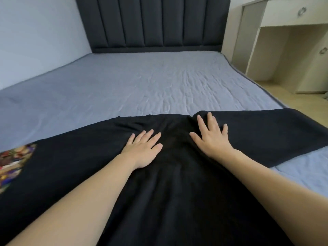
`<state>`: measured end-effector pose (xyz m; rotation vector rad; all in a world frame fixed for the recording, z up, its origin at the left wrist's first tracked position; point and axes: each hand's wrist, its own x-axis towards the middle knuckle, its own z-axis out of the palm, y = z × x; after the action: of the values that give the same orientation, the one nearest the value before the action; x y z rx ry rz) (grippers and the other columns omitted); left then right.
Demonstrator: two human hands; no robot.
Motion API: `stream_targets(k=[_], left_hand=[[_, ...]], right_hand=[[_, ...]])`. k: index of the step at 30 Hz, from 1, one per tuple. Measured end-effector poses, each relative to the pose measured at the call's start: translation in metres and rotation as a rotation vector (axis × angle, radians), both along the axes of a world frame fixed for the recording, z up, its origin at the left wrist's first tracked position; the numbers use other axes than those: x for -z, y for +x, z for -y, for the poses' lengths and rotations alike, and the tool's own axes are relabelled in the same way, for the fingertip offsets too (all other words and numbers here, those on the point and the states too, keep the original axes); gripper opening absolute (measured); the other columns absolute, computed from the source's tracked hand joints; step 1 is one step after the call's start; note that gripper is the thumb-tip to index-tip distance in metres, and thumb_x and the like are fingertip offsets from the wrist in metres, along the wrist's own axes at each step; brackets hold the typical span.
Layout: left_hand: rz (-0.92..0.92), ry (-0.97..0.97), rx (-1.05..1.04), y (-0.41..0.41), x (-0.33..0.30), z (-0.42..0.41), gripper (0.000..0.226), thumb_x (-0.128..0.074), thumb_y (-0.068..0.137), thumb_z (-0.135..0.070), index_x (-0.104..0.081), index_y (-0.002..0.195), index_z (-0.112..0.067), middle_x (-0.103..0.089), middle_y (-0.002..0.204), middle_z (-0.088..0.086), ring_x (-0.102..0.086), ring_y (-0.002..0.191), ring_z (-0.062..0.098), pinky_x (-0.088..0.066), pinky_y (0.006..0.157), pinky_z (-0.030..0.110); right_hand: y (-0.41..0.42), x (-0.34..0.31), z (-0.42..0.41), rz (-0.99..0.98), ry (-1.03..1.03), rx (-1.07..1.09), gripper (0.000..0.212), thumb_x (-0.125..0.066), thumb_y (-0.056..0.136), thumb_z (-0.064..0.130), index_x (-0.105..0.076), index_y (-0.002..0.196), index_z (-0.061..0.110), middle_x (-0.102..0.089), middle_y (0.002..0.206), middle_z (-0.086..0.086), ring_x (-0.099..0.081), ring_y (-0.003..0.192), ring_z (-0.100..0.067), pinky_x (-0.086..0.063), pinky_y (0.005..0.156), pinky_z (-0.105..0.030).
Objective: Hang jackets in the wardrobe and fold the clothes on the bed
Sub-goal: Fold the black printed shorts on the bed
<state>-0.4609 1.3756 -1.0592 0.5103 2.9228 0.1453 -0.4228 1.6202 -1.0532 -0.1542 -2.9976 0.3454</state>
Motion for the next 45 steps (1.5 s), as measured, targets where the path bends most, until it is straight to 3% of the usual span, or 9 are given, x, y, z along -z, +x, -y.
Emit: stream_targets(k=[6,10,16,22,24,27,29,36,45], left_hand=[[-0.123,-0.161,-0.479,-0.016,0.009,0.127,0.075,0.004,0.087,-0.075,0.01,0.153,-0.041,0.014,0.164,-0.004,0.017,0.149,0.026,0.017,0.109,0.067],[-0.157,-0.033,-0.45,-0.047,0.018,0.131,0.076,0.002,0.09,-0.072,0.005,0.155,-0.035,0.0,0.165,0.003,0.007,0.151,0.026,0.013,0.112,0.065],[-0.443,0.238,-0.418,-0.086,0.02,0.125,0.052,-0.018,0.099,-0.05,-0.057,0.116,-0.019,-0.057,0.125,0.007,-0.046,0.116,0.028,-0.03,0.104,0.044],[0.162,0.276,-0.262,-0.108,-0.036,0.135,0.015,-0.061,0.083,-0.015,-0.059,0.097,-0.018,-0.064,0.104,0.007,-0.06,0.097,0.026,-0.046,0.078,0.034],[0.043,0.312,-0.203,-0.121,-0.069,0.141,0.012,-0.067,0.081,-0.009,-0.06,0.086,-0.017,-0.065,0.094,0.008,-0.061,0.094,0.029,-0.046,0.078,0.035],[-0.371,0.441,-0.301,-0.121,-0.07,0.144,0.015,-0.062,0.086,-0.017,-0.048,0.085,-0.022,-0.058,0.087,0.004,-0.054,0.09,0.029,-0.038,0.078,0.037],[-0.496,0.172,-0.386,-0.102,-0.028,0.144,0.024,-0.05,0.095,-0.032,-0.046,0.116,-0.023,-0.056,0.119,0.009,-0.047,0.114,0.031,-0.032,0.101,0.045],[-0.256,0.038,-0.46,-0.074,0.01,0.14,0.059,-0.015,0.102,-0.046,-0.006,0.156,-0.023,-0.003,0.164,0.005,0.0,0.15,0.028,0.003,0.114,0.067],[0.055,0.032,0.112,0.08,0.002,0.141,0.07,-0.016,0.088,-0.076,0.011,0.149,-0.053,0.022,0.159,-0.018,0.03,0.144,0.01,0.019,0.116,0.053]], right_hand=[[-0.045,0.016,0.073,0.088,0.093,-0.104,0.08,-0.01,0.093,0.068,-0.007,0.156,0.019,0.001,0.164,-0.003,0.006,0.15,-0.017,0.017,0.117,-0.05],[-0.085,0.027,0.092,-0.047,0.077,-0.047,0.074,-0.01,0.095,0.064,-0.009,0.155,0.021,-0.009,0.163,-0.003,-0.001,0.15,-0.018,0.007,0.12,-0.049],[-0.113,0.031,0.087,-0.28,0.021,0.119,0.057,-0.022,0.1,0.052,-0.055,0.124,0.012,-0.054,0.125,-0.01,-0.045,0.124,-0.029,-0.012,0.118,-0.047],[-0.102,-0.017,0.078,0.097,0.03,-0.156,0.014,-0.05,0.086,0.013,-0.043,0.098,0.014,-0.053,0.102,-0.006,-0.049,0.097,-0.027,-0.038,0.082,-0.036],[-0.112,-0.059,0.071,0.137,0.136,-0.214,0.015,-0.052,0.081,0.005,-0.05,0.093,0.015,-0.056,0.101,-0.008,-0.054,0.093,-0.03,-0.041,0.072,-0.034],[-0.121,-0.087,0.067,-0.309,0.341,-0.161,0.015,-0.054,0.084,0.008,-0.053,0.098,0.014,-0.052,0.111,-0.011,-0.051,0.1,-0.034,-0.037,0.078,-0.038],[-0.11,-0.052,0.073,-0.434,0.451,-0.064,0.029,-0.054,0.089,0.017,-0.051,0.117,0.013,-0.043,0.129,-0.013,-0.041,0.116,-0.036,-0.028,0.099,-0.045],[-0.064,0.008,0.086,0.005,0.292,0.088,0.065,-0.019,0.102,0.048,0.001,0.156,0.019,0.008,0.162,-0.01,0.005,0.15,-0.026,0.008,0.118,-0.051],[0.06,0.019,0.097,0.223,0.187,0.007,0.072,0.002,0.093,0.058,0.004,0.155,0.021,0.01,0.163,0.003,0.011,0.149,-0.019,0.004,0.121,-0.043]])
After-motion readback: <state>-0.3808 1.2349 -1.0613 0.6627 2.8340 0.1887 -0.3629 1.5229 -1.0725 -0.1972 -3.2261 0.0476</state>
